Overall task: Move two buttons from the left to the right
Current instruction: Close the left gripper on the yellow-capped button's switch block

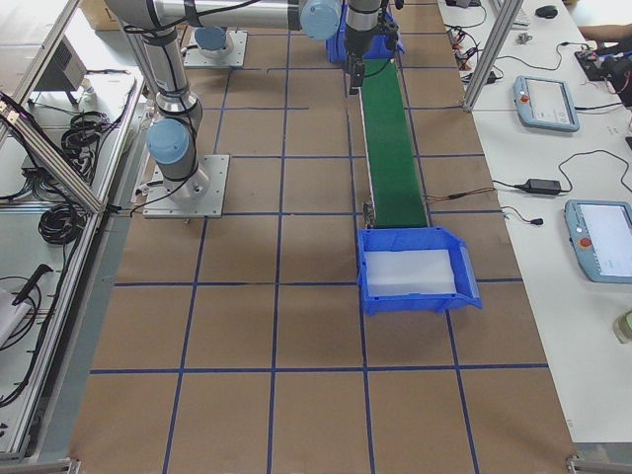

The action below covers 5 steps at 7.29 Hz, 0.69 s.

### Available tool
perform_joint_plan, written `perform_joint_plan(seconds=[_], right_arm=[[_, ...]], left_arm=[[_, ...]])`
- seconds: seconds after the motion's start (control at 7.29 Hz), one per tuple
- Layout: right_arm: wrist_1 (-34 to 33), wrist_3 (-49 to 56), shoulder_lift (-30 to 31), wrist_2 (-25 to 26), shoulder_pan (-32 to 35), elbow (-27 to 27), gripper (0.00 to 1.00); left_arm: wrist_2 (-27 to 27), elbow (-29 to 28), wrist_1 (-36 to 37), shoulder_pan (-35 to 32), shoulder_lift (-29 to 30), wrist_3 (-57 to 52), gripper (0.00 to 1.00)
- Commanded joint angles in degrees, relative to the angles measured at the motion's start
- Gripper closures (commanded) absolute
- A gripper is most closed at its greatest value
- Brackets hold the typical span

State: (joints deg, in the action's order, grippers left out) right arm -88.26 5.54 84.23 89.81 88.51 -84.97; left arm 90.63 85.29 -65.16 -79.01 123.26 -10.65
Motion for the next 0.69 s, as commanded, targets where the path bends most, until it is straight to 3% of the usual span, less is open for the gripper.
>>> perform_joint_plan(seconds=[0.0, 0.14, 0.27, 0.55], right_arm=[[-0.16, -0.09, -0.03, -0.16, 0.0, 0.07, 0.0], [-0.16, -0.09, -0.03, -0.07, -0.09, 0.07, 0.0], [-0.16, 0.0, -0.03, -0.07, -0.09, 0.07, 0.0], [-0.16, 0.26, -0.03, -0.07, -0.09, 0.07, 0.0]], left_arm=[[0.16, 0.57, 0.03, 0.0, 0.14, 0.36, 0.2], [0.16, 0.66, -0.05, 0.0, 0.05, 0.62, 0.41], [0.16, 0.58, -0.05, 0.0, 0.05, 0.71, 0.54], [0.51, -0.65, -0.05, 0.0, -0.12, 0.89, 0.67]])
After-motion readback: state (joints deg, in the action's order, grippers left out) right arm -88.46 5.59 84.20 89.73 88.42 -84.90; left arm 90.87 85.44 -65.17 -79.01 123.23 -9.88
